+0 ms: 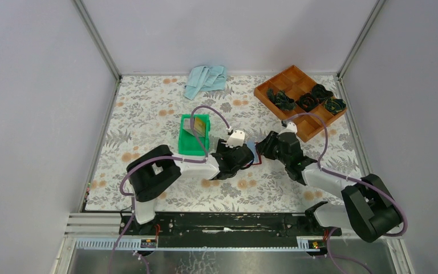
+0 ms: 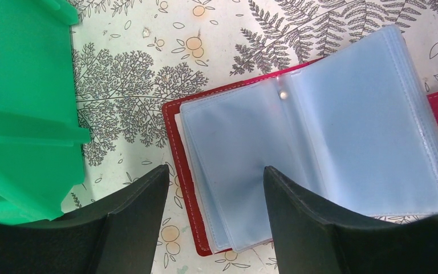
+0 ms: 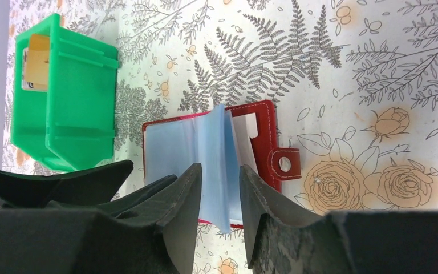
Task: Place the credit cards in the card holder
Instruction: Open the card holder at the center of the board.
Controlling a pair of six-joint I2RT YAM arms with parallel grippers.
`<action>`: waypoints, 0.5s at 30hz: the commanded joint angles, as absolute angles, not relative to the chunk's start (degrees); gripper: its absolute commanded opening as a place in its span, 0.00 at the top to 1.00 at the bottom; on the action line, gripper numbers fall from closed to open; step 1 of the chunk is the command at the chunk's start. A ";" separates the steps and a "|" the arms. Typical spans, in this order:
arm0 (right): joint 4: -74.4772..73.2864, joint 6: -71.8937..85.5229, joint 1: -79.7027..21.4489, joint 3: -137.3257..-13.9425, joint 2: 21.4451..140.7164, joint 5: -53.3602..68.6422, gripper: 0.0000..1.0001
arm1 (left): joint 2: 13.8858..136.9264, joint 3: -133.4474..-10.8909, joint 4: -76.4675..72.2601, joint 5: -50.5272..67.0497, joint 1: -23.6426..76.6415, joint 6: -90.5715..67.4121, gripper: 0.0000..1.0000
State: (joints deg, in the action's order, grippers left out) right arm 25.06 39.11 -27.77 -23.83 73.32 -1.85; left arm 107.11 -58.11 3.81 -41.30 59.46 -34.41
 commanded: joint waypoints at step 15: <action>28.53 39.07 -29.88 -29.14 82.34 2.89 0.63 | 104.21 -56.95 1.67 -41.08 59.10 -35.34 0.32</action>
State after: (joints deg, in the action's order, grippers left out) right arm 24.51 38.09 -29.43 -27.16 79.77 1.28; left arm 106.74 -57.58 3.66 -40.99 59.46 -34.65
